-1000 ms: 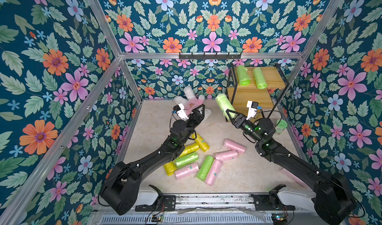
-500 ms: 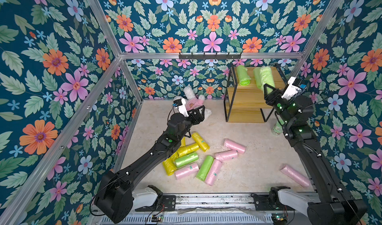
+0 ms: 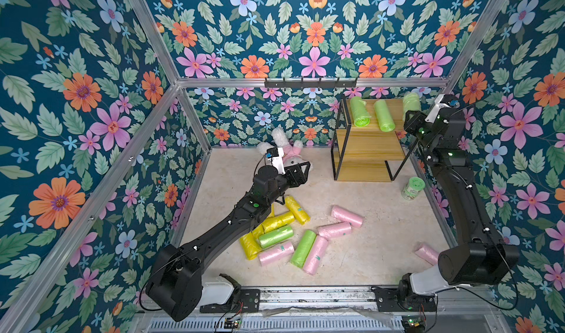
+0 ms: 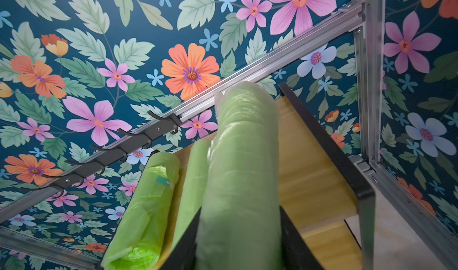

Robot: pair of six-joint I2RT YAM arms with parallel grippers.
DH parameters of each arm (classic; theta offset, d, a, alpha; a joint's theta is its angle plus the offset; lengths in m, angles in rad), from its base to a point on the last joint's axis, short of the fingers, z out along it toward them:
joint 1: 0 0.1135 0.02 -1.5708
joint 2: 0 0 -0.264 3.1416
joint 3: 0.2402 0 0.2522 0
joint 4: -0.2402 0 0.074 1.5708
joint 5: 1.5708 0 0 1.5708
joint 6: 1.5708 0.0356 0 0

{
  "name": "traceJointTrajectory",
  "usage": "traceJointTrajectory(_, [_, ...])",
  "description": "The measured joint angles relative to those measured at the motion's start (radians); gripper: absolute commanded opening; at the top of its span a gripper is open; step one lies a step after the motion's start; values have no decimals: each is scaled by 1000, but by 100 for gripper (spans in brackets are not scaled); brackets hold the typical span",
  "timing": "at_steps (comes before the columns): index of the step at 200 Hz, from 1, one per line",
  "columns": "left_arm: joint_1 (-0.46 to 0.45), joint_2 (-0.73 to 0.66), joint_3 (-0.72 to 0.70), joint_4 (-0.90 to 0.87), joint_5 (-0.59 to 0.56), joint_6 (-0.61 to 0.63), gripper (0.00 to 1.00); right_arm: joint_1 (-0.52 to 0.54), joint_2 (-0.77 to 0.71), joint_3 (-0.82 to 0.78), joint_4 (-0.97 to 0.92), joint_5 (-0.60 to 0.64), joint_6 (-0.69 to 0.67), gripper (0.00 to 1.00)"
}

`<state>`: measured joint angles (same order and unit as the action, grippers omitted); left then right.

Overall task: Sort the rolls of trash bags by color and place them on the shelf
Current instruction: Place the roll of trash bags on the shelf.

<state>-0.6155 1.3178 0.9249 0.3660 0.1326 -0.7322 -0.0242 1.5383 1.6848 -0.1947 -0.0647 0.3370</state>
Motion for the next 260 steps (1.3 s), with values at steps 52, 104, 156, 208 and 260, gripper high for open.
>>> traceJointTrajectory(52, [0,2,-3,-6,22,2,84,0,86,78,-79,-18,-36,35])
traceJointTrajectory(104, [0,2,0,-12,31,10,85,0,145,134,-106,-91,-46,35])
traceJointTrajectory(156, [0,10,2,-14,48,9,85,2,179,154,-125,-156,-44,35])
traceJointTrajectory(208, [0,23,5,-14,52,8,84,44,227,216,-139,-170,-41,36])
traceJointTrajectory(260, [0,28,9,-14,63,6,85,63,250,250,-153,-164,-42,47])
